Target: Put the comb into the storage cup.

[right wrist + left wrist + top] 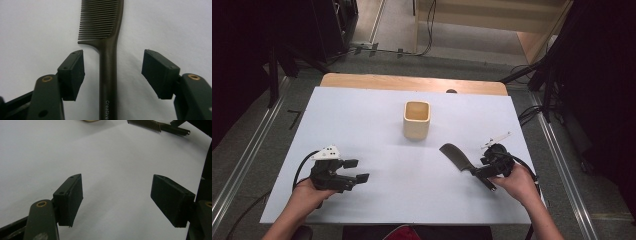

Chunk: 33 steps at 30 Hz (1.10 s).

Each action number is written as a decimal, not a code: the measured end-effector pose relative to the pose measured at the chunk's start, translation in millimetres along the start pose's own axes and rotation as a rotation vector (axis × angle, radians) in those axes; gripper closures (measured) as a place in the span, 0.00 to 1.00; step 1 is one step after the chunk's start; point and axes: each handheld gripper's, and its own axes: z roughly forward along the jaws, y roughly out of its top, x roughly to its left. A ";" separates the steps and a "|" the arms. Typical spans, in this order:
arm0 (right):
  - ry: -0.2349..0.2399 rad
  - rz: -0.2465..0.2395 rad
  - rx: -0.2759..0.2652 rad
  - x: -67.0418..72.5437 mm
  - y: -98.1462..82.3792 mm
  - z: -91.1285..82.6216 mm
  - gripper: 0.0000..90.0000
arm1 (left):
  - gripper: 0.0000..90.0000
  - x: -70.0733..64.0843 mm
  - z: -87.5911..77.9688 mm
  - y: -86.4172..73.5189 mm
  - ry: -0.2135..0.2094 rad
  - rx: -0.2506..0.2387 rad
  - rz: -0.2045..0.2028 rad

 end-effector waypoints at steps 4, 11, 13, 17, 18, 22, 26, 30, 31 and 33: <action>0.000 -0.008 0.015 -0.5 0.8 3.9 0.41 | 0.30 0.1 -0.1 -0.1 0.001 0.000 -0.001; 0.000 -0.017 0.026 -0.7 2.8 11.0 0.47 | 0.30 0.0 -0.2 0.0 0.001 0.000 -0.001; 0.006 -0.026 0.037 -0.5 3.0 13.0 0.49 | 0.30 0.0 -0.1 0.1 0.001 -0.002 0.000; 0.009 -0.037 0.041 0.4 4.6 15.1 0.53 | 0.30 0.1 -0.1 0.1 0.001 -0.001 0.000; 0.011 -0.035 0.044 0.7 4.9 15.1 0.54 | 0.30 0.1 -0.1 0.1 0.002 -0.001 0.001; -0.001 -0.052 0.057 3.9 6.5 15.6 0.58 | 0.30 0.1 -0.2 0.0 0.002 0.000 0.001; -0.035 -0.089 0.075 8.3 8.0 16.5 0.64 | 0.30 0.1 -0.2 0.0 0.003 0.000 0.001; -0.064 -0.104 0.093 12.3 9.7 17.3 0.68 | 0.30 0.1 -0.1 0.0 0.003 0.000 0.001; -0.069 -0.105 0.100 13.2 10.4 17.2 0.69 | 0.30 0.0 -0.1 -0.1 0.003 0.000 0.000; -0.071 -0.115 0.111 15.0 11.7 17.5 0.73 | 0.30 0.0 0.0 -0.1 0.004 0.000 0.000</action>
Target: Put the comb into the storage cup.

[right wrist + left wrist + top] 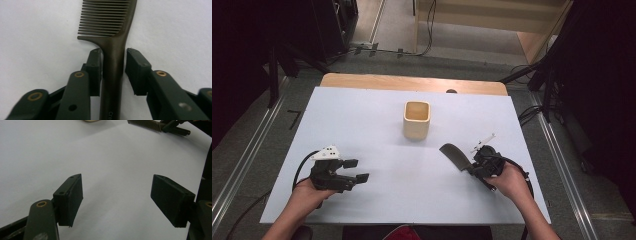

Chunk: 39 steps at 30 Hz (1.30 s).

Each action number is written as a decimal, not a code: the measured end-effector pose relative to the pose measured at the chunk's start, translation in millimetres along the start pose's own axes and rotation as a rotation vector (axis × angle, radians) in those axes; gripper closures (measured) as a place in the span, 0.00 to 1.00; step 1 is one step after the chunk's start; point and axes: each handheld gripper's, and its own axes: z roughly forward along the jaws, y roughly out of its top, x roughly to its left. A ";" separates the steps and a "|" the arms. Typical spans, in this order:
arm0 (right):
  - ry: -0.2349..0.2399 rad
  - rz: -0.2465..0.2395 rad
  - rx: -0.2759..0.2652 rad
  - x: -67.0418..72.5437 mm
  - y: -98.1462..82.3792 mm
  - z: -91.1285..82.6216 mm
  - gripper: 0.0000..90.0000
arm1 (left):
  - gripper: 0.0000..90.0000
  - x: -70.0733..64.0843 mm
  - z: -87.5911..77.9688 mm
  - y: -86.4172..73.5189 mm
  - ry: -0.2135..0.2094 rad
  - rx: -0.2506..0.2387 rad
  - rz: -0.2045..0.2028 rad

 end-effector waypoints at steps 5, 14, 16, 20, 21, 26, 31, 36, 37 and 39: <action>0.003 0.009 0.018 0.6 2.4 0.2 0.75 | 0.30 -0.1 0.2 0.1 0.000 0.001 0.001; 0.035 0.028 -0.003 -5.0 -0.4 0.4 0.78 | 0.30 -0.2 0.1 0.2 -0.003 0.001 0.003; 0.041 0.033 -0.007 -6.2 -1.0 0.3 0.78 | 0.30 -0.1 -0.1 0.2 -0.003 0.002 0.003; 0.054 0.039 -0.011 -8.0 -1.3 0.2 0.78 | 0.30 0.1 -0.2 0.3 -0.003 0.000 0.003; 0.059 0.039 -0.010 -8.9 -1.3 0.0 0.78 | 0.30 0.1 -0.2 0.3 -0.003 0.000 0.004; 0.076 0.047 -0.016 -11.3 -1.5 -0.4 0.78 | 0.30 0.3 -0.5 0.3 -0.003 -0.002 0.001; 0.084 0.060 -0.018 -13.0 -2.6 -2.1 0.78 | 0.30 0.8 -1.1 0.4 -0.003 -0.005 -0.002; 0.106 0.097 -0.061 -18.0 -5.8 -9.2 0.78 | 0.30 0.8 -1.0 0.4 -0.003 -0.005 -0.001; 0.106 0.097 -0.061 -18.0 -5.8 -9.2 0.78 | 0.30 0.8 -1.0 0.4 -0.003 -0.005 -0.001; 0.116 0.118 -0.099 -20.1 -6.9 -15.9 0.78 | 0.30 0.8 -1.0 0.5 -0.003 -0.004 -0.001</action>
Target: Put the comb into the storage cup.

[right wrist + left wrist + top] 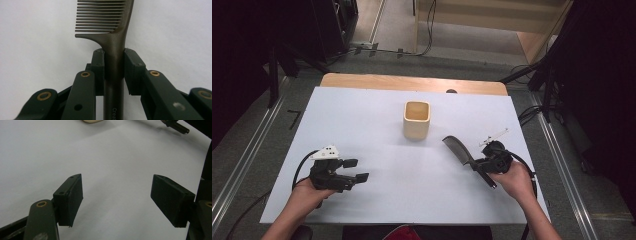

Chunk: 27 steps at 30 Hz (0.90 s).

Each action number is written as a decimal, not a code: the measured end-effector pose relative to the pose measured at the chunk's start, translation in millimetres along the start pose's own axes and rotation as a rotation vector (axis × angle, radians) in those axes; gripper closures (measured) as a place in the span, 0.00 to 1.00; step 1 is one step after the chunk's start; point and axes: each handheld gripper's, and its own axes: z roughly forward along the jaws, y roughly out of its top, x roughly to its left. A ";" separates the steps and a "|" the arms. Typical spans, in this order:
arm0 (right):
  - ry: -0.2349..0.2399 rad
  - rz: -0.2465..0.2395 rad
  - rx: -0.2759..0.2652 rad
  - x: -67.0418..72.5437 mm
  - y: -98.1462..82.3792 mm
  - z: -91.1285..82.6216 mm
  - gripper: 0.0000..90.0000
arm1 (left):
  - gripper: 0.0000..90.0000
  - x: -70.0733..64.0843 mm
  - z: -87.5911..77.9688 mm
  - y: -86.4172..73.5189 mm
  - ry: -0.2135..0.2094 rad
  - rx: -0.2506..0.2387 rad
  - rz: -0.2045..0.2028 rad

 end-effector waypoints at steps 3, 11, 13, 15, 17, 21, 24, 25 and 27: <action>0.012 -0.002 -0.032 -0.8 -0.6 -3.6 0.78 | 0.30 -0.1 0.0 0.0 0.000 0.000 0.000; 0.047 0.020 -0.136 -0.5 -1.8 -15.9 0.78 | 0.30 0.0 -0.2 0.0 0.001 0.000 0.001; 0.059 0.020 -0.155 -0.1 -2.2 -17.6 0.78 | 0.30 0.0 -0.2 0.0 0.001 0.000 0.001; 0.054 0.010 -0.175 0.6 -2.7 -18.8 0.78 | 0.30 -0.2 -0.2 0.2 0.000 0.000 0.001; 0.063 0.017 -0.196 0.5 -3.2 -20.8 0.78 | 0.30 -0.2 -0.1 0.1 0.000 0.000 0.002; 0.085 0.028 -0.253 -1.0 -4.3 -25.6 0.78 | 0.30 -0.1 -0.3 0.1 0.001 -0.002 -0.001; 0.093 0.040 -0.294 -1.0 -5.2 -28.5 0.78 | 0.30 -0.2 -0.4 0.1 0.000 -0.002 0.000; 0.096 0.043 -0.307 -0.9 -5.7 -29.2 0.78 | 0.30 -0.2 -0.4 0.2 0.000 -0.002 0.000; 0.111 0.053 -0.331 -0.3 -6.1 -30.7 0.78 | 0.30 -0.1 -0.5 0.2 0.001 -0.002 0.000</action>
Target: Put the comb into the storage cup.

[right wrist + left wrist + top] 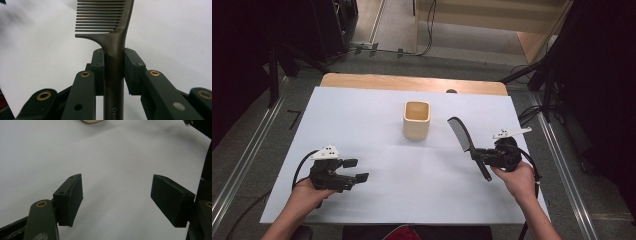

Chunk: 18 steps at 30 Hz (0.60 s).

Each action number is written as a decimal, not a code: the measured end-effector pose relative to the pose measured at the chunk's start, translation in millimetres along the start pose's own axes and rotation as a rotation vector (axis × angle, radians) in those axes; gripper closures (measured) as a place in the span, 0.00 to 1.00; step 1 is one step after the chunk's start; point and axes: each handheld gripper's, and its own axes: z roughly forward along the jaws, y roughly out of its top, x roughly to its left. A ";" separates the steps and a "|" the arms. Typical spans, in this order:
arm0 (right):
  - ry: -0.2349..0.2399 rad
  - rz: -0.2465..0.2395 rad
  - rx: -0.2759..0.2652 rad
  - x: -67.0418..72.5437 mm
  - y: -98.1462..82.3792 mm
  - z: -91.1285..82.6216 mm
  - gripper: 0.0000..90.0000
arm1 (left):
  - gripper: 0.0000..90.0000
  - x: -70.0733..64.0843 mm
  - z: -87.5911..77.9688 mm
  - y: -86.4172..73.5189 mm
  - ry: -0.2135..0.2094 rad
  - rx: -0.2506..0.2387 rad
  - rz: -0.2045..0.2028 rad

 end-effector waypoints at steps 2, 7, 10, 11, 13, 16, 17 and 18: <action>0.005 0.000 -0.015 1.5 0.3 -0.6 0.78 | 0.30 0.0 0.0 0.0 -0.001 -0.002 -0.001; 0.004 -0.013 -0.046 5.9 0.9 -0.6 0.78 | 0.30 0.0 -0.2 0.0 -0.002 -0.003 0.000; 0.018 -0.005 -0.083 7.8 1.0 -2.7 0.78 | 0.30 0.2 -0.5 0.1 -0.002 -0.005 -0.001; 0.027 0.001 -0.091 8.1 1.2 -3.2 0.78 | 0.30 0.2 -0.5 0.1 -0.002 -0.005 -0.001; 0.039 -0.003 -0.123 10.2 1.0 -4.7 0.78 | 0.30 0.2 -0.3 0.1 -0.001 -0.005 -0.002; 0.039 0.000 -0.152 13.3 1.2 -6.1 0.78 | 0.30 0.2 -0.1 0.2 -0.001 -0.003 -0.001; 0.041 0.003 -0.158 14.1 1.2 -6.4 0.78 | 0.30 0.2 -0.2 0.2 -0.001 -0.004 -0.001; 0.037 0.001 -0.166 15.1 1.5 -6.6 0.78 | 0.30 0.1 -0.1 0.2 0.000 -0.006 -0.002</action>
